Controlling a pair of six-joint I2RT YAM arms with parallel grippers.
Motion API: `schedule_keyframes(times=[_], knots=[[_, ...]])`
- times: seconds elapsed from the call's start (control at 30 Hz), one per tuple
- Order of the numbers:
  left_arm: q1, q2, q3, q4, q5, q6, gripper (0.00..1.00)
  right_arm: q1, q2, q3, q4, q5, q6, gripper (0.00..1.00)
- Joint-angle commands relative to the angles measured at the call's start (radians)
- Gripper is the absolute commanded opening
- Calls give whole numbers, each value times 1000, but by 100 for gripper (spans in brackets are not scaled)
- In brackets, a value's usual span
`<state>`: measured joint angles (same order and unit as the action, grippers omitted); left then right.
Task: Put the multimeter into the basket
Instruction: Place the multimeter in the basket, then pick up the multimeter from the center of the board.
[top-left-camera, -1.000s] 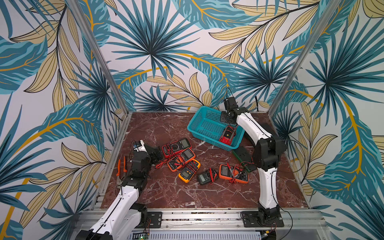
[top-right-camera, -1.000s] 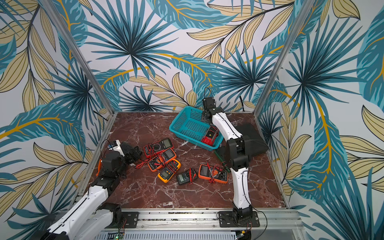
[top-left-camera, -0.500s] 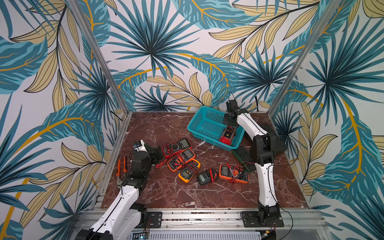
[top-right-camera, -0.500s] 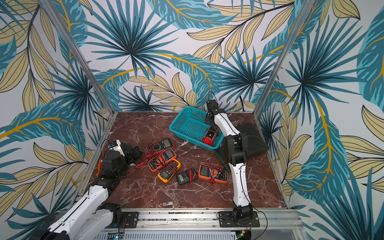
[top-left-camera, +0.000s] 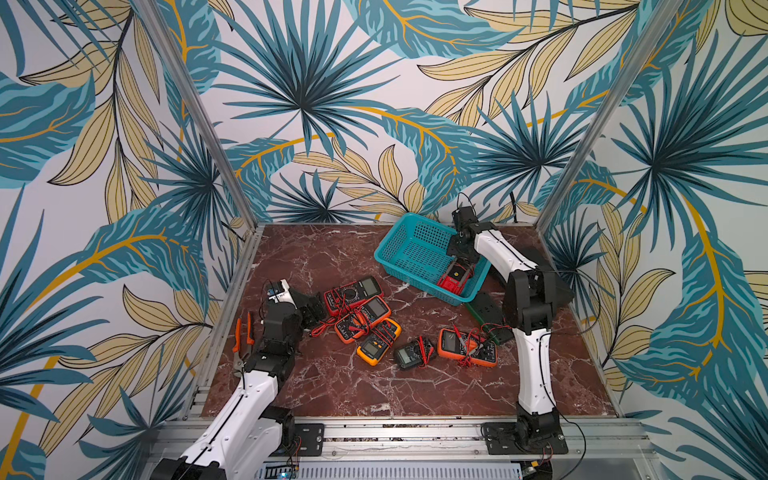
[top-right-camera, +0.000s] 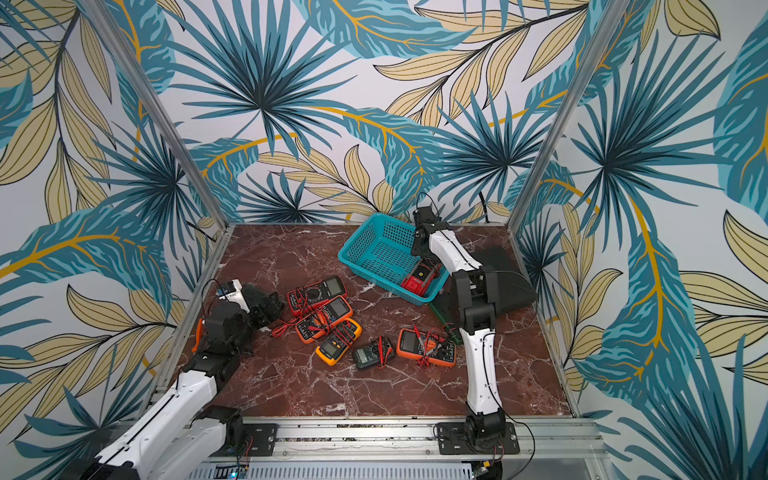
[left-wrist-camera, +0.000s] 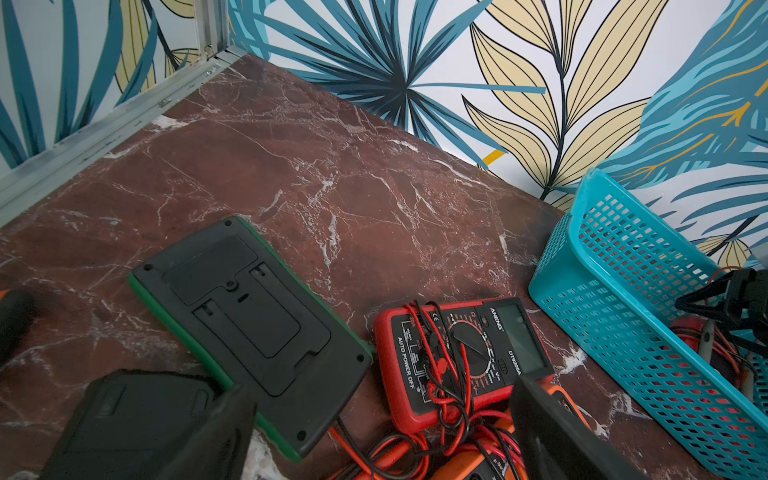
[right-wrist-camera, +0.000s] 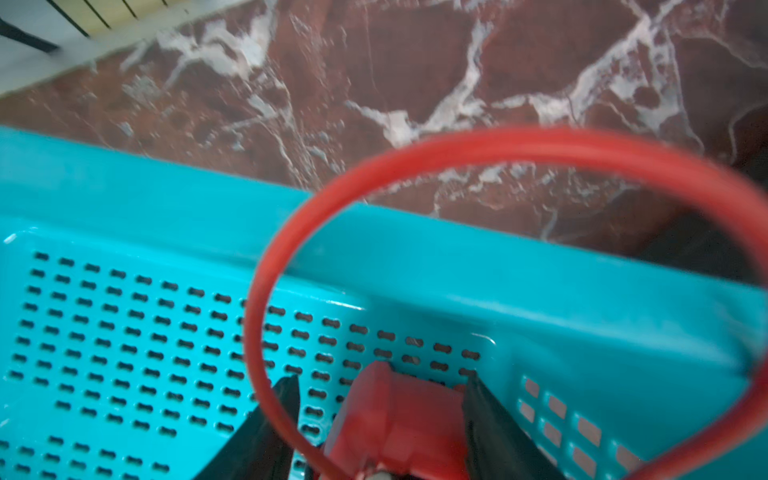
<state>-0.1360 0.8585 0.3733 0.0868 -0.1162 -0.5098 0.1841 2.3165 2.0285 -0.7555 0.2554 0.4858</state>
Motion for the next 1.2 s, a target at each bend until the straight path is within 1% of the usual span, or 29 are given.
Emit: schedule_keyframes(times=[0.0,0.23,0.4,0.5,0.53,0.7,0.8,0.87,1.0,1.17], knots=[[-2,-7,1,19,-2,-6,100,1,-36,-48,-81,24,39,71],[-1,-22,8,3,-5,-3,100,3,-64,-16,-91,-49,-6,82],[-2,-34,30,-19,-2,-1,100,11,-156,-19,-88,-96,-62,89],[-1,-33,42,-35,5,-5,100,16,-220,-50,-80,-134,-82,99],[-2,-34,42,-36,9,-5,100,17,-240,-68,-75,-145,-89,100],[-6,-42,54,-57,44,18,100,23,-382,-236,-20,-223,-123,99],[-31,-54,71,-92,52,47,100,35,-497,-392,29,-255,-148,99],[-69,-58,80,-108,52,74,100,47,-568,-485,40,-251,-155,100],[-156,-43,98,-106,52,121,100,57,-701,-659,50,-215,-115,99],[-279,45,152,-85,52,201,100,58,-843,-852,77,-183,-45,99]])
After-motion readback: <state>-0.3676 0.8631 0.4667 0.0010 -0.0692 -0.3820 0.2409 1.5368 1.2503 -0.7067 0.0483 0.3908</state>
